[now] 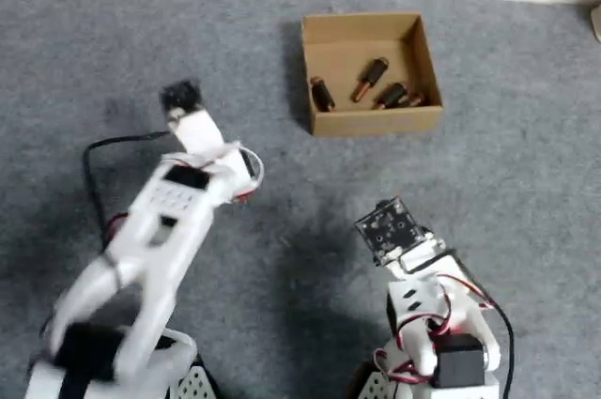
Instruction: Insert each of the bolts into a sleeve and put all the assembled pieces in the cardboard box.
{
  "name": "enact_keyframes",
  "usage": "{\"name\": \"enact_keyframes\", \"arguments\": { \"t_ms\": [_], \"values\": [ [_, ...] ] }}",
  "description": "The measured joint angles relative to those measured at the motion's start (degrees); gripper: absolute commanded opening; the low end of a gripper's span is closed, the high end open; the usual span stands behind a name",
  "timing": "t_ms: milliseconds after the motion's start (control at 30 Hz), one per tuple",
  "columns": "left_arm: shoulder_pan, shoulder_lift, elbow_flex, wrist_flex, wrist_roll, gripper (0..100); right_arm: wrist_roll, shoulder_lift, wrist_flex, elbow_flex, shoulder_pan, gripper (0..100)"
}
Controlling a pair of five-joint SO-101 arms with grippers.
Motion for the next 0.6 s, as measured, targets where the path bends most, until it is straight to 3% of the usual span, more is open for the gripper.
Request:
{"name": "enact_keyframes", "arguments": {
  "t_ms": [400, 600],
  "values": [
    [5.19, -54.15, 11.34, 6.59, -10.81, 0, -21.98, -0.88, -13.19, -2.64, -8.70, 0.5],
    [6.77, -77.36, 23.47, 6.59, -9.76, 0, -15.74, -0.53, -11.08, -1.41, -9.76, 0.5]
  ]
}}
